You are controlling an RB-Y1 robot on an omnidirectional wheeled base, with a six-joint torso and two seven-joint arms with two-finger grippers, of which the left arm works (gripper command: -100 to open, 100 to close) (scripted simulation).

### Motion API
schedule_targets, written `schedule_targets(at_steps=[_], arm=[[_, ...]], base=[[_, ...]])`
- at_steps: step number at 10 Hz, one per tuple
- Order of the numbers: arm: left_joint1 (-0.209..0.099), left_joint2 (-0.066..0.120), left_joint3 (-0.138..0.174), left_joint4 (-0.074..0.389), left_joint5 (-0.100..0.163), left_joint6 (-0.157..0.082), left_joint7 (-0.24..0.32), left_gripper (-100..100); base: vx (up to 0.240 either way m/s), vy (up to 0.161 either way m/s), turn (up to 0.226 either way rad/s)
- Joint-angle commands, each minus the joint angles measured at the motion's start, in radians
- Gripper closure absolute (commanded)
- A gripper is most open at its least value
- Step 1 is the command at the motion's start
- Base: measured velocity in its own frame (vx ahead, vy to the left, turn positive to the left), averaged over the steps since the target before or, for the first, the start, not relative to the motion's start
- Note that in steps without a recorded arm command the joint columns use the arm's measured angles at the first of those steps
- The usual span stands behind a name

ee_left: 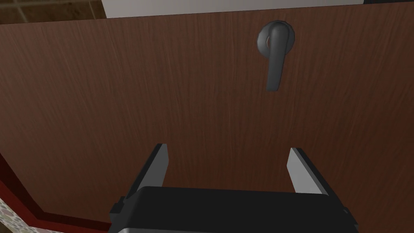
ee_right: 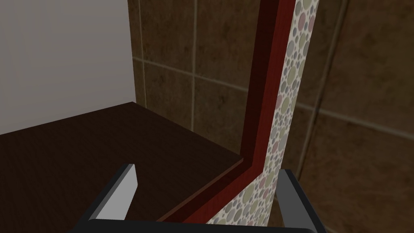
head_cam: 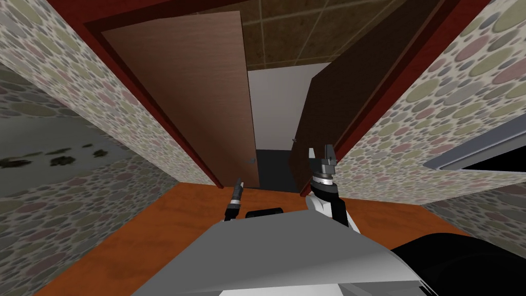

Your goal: Push the door open

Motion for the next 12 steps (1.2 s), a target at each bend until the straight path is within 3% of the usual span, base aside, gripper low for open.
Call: schedule_targets(at_steps=[1, 5, 8, 12], arm=[[-0.002, -0.009, -0.009, 0.038, -0.002, -0.007, -0.004, -100], [-0.017, -0.025, -0.022, 0.145, -0.003, -0.035, -0.006, -100], [-0.023, -0.035, -0.029, 0.195, -0.003, -0.048, -0.008, -100], [-0.048, -0.02, -0.016, 0.217, 0.002, -0.051, -0.013, -100]], base=[[0.129, 0.047, -0.085], [0.151, 0.064, -0.069], [0.109, 0.043, -0.042], [0.138, -0.013, -0.02]])
